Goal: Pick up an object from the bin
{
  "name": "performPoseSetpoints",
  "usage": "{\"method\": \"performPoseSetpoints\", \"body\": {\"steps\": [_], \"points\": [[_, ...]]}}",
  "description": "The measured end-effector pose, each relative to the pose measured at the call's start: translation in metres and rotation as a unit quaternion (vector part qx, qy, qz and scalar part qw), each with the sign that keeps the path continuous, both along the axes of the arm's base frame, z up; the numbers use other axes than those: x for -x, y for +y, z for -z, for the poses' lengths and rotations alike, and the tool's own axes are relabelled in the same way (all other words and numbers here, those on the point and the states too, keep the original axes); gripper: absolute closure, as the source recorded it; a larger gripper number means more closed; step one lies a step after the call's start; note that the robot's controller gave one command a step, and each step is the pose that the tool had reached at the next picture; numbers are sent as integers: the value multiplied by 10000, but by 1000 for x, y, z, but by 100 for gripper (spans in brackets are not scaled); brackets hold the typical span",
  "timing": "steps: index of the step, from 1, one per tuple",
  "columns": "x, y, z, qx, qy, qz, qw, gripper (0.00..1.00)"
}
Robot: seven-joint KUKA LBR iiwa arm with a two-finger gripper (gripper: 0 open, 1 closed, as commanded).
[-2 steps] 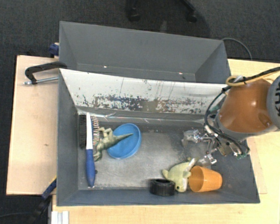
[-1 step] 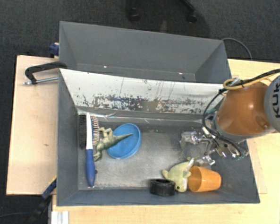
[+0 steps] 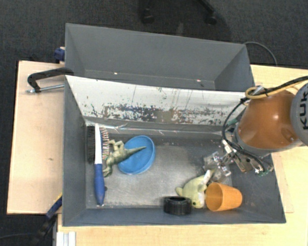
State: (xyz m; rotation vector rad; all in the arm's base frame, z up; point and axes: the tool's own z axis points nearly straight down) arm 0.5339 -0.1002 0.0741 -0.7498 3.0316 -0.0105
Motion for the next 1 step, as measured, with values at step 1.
{"method": "performPoseSetpoints", "body": {"steps": [1], "points": [[-5, -4, -184, -4, 17, 294, 9996, 100]]}}
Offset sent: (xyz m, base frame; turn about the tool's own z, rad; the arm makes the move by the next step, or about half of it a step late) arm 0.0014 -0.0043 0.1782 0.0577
